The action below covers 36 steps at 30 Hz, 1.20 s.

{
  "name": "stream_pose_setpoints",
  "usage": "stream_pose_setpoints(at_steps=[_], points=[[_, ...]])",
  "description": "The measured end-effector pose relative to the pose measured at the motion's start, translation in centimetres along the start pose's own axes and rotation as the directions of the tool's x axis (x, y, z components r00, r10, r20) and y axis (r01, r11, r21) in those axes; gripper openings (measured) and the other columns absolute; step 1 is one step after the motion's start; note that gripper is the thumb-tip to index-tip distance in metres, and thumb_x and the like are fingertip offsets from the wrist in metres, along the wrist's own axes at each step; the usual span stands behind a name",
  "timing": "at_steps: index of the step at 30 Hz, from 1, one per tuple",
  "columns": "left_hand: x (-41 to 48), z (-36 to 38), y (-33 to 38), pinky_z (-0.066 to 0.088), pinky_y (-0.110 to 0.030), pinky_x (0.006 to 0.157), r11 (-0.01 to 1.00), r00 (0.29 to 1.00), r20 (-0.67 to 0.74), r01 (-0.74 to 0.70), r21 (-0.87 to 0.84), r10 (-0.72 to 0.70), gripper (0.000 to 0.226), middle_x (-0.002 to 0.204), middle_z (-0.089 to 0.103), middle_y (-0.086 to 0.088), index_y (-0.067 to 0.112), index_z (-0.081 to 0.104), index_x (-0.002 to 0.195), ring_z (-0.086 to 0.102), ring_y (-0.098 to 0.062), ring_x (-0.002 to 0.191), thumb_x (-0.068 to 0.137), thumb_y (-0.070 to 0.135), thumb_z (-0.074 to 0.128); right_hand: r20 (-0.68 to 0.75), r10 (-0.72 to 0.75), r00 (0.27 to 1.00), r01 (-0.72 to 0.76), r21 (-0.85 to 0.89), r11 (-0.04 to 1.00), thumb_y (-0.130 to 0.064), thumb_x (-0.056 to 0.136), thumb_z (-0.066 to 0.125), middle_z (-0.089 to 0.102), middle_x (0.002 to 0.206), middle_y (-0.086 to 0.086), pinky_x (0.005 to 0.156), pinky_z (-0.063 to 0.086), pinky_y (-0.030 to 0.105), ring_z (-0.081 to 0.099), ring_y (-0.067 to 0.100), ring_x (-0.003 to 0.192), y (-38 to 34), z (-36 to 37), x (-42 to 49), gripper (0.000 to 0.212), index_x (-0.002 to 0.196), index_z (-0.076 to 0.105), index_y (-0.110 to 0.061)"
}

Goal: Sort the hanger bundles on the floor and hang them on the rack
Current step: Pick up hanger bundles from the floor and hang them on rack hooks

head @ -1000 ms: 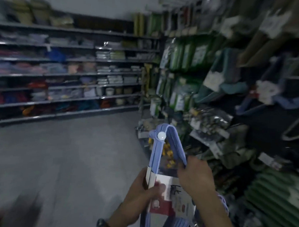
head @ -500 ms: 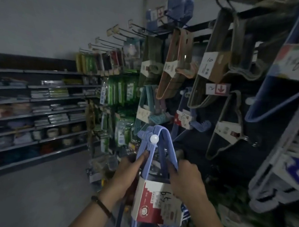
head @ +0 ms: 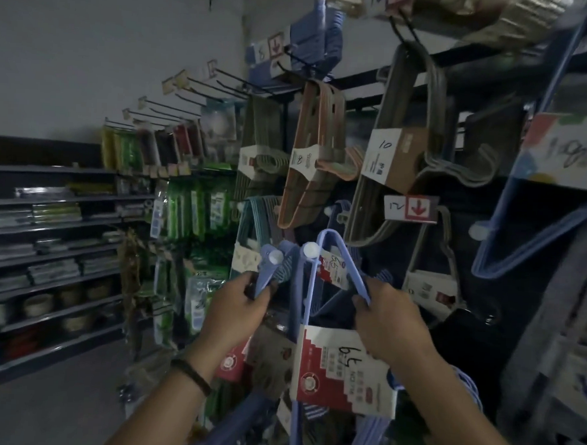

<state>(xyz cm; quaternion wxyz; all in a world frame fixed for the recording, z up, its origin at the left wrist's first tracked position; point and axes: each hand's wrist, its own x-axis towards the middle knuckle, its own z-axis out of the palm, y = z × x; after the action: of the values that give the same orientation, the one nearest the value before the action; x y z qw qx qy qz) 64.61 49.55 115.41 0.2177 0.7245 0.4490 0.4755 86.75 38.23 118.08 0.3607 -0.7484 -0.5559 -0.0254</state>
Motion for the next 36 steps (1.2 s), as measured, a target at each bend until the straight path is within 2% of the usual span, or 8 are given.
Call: stream_pose_setpoints(at_steps=[4, 8, 13, 17, 22, 30, 33, 36], points=[[5.2, -1.1, -2.9, 0.029, -0.031, 0.053, 0.998, 0.995, -0.088, -0.049, 0.041, 0.052, 0.034, 0.058, 0.045, 0.004, 0.029, 0.052, 0.074, 0.039, -0.014, 0.050, 0.105, 0.040, 0.059, -0.041, 0.006, 0.999, -0.007, -0.028, 1.000, -0.028, 0.104, 0.052, 0.064, 0.079, 0.003, 0.050, 0.054, 0.038, 0.064, 0.026, 0.062, -1.9, 1.7, 4.5, 0.012, 0.113, 0.060, -0.025], [10.4, -2.9, -5.8, 0.030, -0.032, 0.051, 0.992, 0.989, -0.111, -0.092, 0.085, 0.101, 0.026, 0.063, 0.049, 0.001, 0.029, 0.057, 0.085, 0.044, -0.020, 0.053, 0.108, 0.041, 0.055, -0.070, 0.020, 0.997, -0.028, -0.111, 0.993, -0.028, 0.102, 0.055, 0.062, 0.084, 0.003, 0.062, 0.060, 0.043, 0.064, 0.028, 0.071, -5.2, 4.4, 8.4, 0.007, 0.109, 0.053, -0.028], [15.7, -4.3, -7.8, 0.048, -0.037, 0.054, 0.977, 0.964, -0.164, -0.204, 0.063, 0.211, 0.012, 0.070, 0.062, 0.003, 0.038, 0.064, 0.103, 0.061, -0.025, 0.063, 0.107, 0.044, 0.053, -0.145, -0.025, 0.989, -0.016, -0.273, 0.962, -0.025, 0.101, 0.053, 0.059, 0.091, 0.004, 0.063, 0.048, 0.039, 0.058, 0.028, 0.076, -8.9, 7.7, 12.6, 0.036, 0.137, 0.047, -0.021], [18.6, -4.8, -8.9, 0.035, -0.027, 0.047, 0.970, 0.954, -0.180, -0.240, 0.028, 0.241, 0.018, 0.063, 0.057, 0.003, 0.035, 0.067, 0.106, 0.055, -0.017, 0.053, 0.107, 0.045, 0.052, -0.240, 0.038, 0.970, -0.120, -0.336, 0.934, -0.021, 0.101, 0.050, 0.060, 0.092, 0.005, 0.062, 0.044, 0.037, 0.057, 0.028, 0.076, -10.3, 9.3, 15.0, 0.044, 0.143, 0.041, -0.019], [21.0, -4.3, -9.8, 0.049, -0.042, 0.048, 0.959, 0.956, -0.122, -0.275, -0.069, 0.266, 0.015, 0.067, 0.059, -0.002, 0.036, 0.064, 0.104, 0.061, -0.024, 0.057, 0.107, 0.045, 0.052, -0.303, 0.213, 0.929, -0.300, -0.278, 0.912, -0.026, 0.100, 0.055, 0.066, 0.104, 0.009, 0.071, 0.055, 0.040, 0.066, 0.032, 0.091, -8.5, 10.5, 17.1, 0.031, 0.131, 0.053, -0.019], [23.5, -3.3, -9.9, 0.034, -0.029, 0.047, 0.937, 0.924, -0.161, -0.344, 0.053, 0.348, 0.018, 0.061, 0.054, 0.000, 0.029, 0.067, 0.108, 0.052, -0.019, 0.051, 0.107, 0.041, 0.053, -0.340, 0.281, 0.897, -0.372, -0.241, 0.896, -0.020, 0.102, 0.052, 0.070, 0.115, 0.016, 0.077, 0.058, 0.037, 0.070, 0.036, 0.102, -4.7, 13.6, 20.9, 0.018, 0.118, 0.058, -0.014], [23.9, -3.5, -10.0, 0.033, -0.029, 0.046, 0.943, 0.928, -0.168, -0.330, 0.044, 0.333, 0.021, 0.059, 0.052, -0.002, 0.026, 0.068, 0.109, 0.051, -0.021, 0.049, 0.107, 0.040, 0.052, -0.329, 0.330, 0.885, -0.409, -0.210, 0.888, -0.019, 0.105, 0.051, 0.067, 0.128, 0.016, 0.082, 0.054, 0.038, 0.067, 0.037, 0.115, -3.3, 14.6, 21.8, 0.032, 0.135, 0.056, -0.012], [23.8, -2.5, -9.7, 0.032, -0.028, 0.045, 0.936, 0.926, -0.137, -0.352, 0.018, 0.351, 0.018, 0.059, 0.050, 0.001, 0.030, 0.066, 0.109, 0.046, -0.017, 0.046, 0.108, 0.041, 0.052, -0.357, 0.332, 0.873, -0.404, -0.149, 0.902, -0.014, 0.102, 0.055, 0.067, 0.128, 0.021, 0.084, 0.057, 0.044, 0.067, 0.041, 0.115, -2.7, 15.1, 22.9, 0.033, 0.134, 0.056, -0.006]])
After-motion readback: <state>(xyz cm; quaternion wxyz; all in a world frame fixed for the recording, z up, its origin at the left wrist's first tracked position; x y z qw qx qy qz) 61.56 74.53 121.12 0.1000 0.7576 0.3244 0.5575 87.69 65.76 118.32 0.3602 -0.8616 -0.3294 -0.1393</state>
